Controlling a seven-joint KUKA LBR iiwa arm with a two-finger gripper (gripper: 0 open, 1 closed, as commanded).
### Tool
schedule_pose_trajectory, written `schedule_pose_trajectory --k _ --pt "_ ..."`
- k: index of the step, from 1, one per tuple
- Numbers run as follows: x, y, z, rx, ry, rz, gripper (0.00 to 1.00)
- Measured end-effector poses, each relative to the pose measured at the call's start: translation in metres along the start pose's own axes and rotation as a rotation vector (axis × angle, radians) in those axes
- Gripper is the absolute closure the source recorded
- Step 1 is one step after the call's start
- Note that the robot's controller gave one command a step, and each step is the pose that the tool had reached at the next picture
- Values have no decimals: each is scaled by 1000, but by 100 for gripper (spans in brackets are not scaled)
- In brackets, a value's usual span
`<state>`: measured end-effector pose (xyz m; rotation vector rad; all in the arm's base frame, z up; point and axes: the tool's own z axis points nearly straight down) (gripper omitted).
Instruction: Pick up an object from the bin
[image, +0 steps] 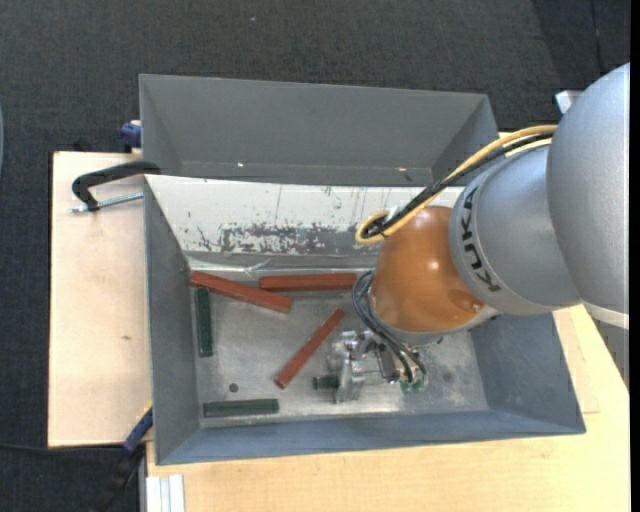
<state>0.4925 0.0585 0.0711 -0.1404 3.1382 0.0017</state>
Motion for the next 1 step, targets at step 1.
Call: schedule_pose_trajectory --k 1 --pt "-22 0 -141 0 -5 2 100"
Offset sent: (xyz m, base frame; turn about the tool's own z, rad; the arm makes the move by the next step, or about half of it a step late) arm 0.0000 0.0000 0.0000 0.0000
